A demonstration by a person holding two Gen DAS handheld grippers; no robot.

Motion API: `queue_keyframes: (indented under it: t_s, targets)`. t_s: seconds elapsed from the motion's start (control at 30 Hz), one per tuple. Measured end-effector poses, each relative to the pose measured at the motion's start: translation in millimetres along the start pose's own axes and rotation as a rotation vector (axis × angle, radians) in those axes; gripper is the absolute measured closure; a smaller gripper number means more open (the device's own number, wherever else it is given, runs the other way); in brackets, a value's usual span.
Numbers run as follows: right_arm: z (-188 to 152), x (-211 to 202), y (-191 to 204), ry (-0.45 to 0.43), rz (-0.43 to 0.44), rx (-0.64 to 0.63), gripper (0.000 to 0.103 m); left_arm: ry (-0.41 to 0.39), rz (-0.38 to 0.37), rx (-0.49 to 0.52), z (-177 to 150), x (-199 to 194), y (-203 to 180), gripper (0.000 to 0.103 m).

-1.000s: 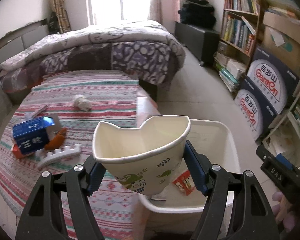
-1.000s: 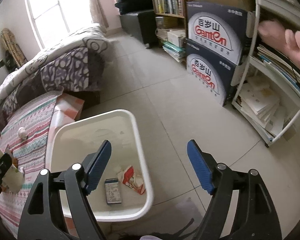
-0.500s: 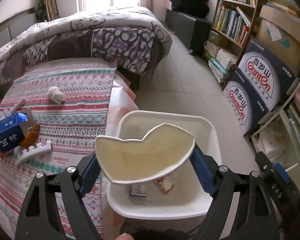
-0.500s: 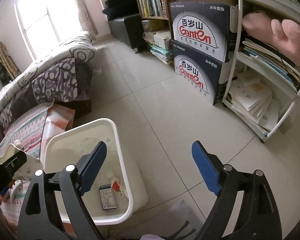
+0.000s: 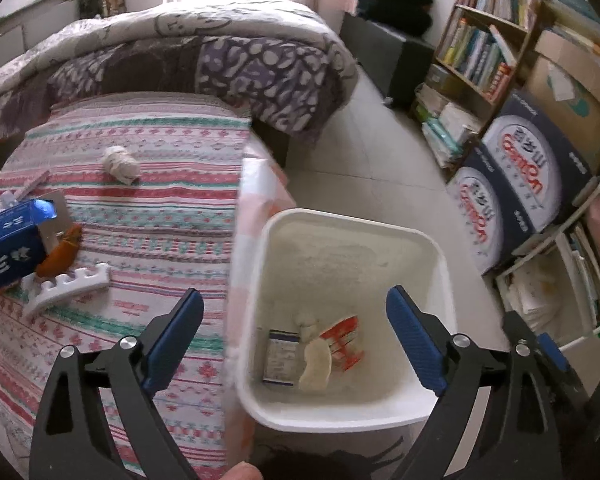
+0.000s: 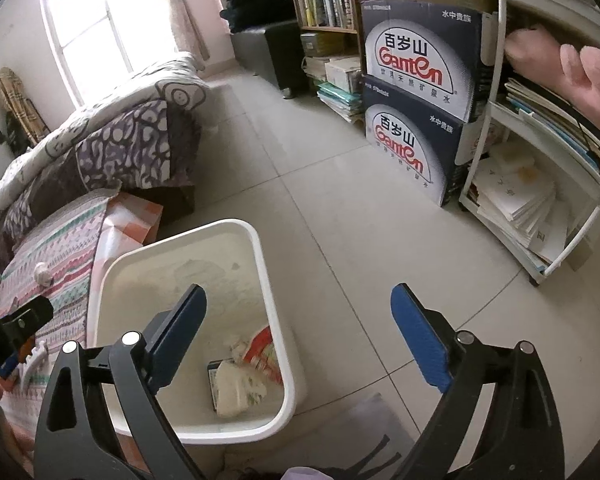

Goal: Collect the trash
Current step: 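Move the paper cup over the white bin and open the left tool, then grasp the white plastic strip on the cloth with the left tool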

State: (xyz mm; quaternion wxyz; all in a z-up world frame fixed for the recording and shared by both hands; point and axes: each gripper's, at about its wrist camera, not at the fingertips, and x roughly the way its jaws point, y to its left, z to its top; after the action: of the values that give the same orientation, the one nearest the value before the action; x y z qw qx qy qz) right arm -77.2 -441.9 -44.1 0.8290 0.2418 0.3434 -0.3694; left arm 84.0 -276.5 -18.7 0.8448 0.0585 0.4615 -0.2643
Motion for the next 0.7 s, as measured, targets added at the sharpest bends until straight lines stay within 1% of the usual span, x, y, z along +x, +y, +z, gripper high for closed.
queue_keyframes:
  t_s: [0.1,0.27,0.3,0.37,0.47,0.53,0.7]
  targets:
    - [-2,1,5,0.007,0.005,-0.014,0.013,0.006,0.049,0.009,0,4,15,0.013]
    - [-8,7,18,0.036,0.018,-0.042,0.011,0.042,0.169,0.09,-5,17,49,0.013]
    - [-9,9,23,0.042,0.021,-0.051,0.011,0.056,0.185,0.108,-6,20,55,0.013]
    - [-12,11,30,0.051,0.026,-0.069,0.011,0.116,0.215,0.164,-8,32,75,0.013]
    - [-16,12,40,0.059,0.031,-0.095,0.011,0.147,0.276,0.235,-12,40,101,0.013]
    - [-18,15,48,0.068,0.034,-0.111,0.011,0.175,0.276,0.268,-12,45,118,0.013]
    - [-24,20,67,0.091,0.036,-0.153,0.011,0.264,0.218,0.298,-9,59,156,0.013]
